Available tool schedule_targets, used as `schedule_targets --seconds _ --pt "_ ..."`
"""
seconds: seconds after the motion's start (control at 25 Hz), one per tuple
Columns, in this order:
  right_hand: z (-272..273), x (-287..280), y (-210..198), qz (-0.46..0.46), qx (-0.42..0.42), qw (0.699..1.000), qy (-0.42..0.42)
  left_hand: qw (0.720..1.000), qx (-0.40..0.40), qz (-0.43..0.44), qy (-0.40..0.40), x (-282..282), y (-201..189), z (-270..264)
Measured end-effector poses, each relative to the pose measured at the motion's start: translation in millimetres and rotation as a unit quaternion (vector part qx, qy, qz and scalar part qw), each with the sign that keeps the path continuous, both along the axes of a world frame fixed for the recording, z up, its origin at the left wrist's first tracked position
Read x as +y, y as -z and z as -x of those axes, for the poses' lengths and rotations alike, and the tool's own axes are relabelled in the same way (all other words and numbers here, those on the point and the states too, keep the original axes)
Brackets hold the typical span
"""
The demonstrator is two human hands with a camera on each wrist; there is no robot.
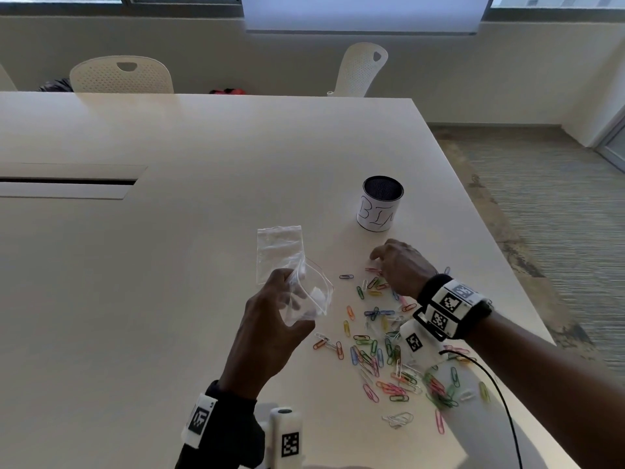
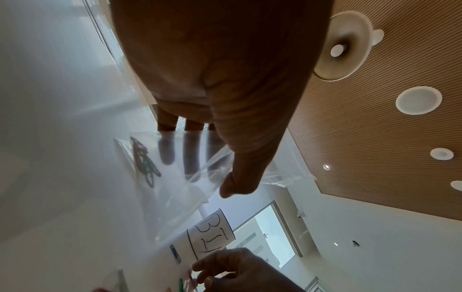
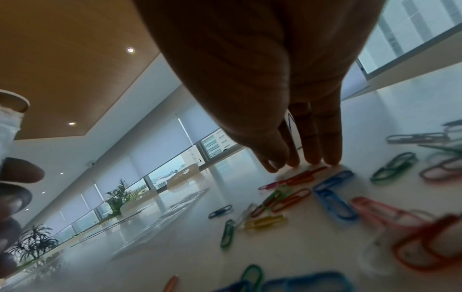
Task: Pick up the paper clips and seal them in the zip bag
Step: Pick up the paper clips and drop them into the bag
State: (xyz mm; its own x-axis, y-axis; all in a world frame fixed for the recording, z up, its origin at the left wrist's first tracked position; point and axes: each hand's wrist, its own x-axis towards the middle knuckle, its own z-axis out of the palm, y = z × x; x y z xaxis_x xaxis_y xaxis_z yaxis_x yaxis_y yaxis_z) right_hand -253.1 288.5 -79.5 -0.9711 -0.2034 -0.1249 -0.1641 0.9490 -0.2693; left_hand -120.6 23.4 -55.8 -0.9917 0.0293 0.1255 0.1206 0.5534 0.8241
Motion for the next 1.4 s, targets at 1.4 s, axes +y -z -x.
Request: schedule_targets --seconds 1.4 --pt "-54 3 2 0.019 0.005 0.976 -0.217 0.999 -0.006 0.038 -0.003 15 0 -9"
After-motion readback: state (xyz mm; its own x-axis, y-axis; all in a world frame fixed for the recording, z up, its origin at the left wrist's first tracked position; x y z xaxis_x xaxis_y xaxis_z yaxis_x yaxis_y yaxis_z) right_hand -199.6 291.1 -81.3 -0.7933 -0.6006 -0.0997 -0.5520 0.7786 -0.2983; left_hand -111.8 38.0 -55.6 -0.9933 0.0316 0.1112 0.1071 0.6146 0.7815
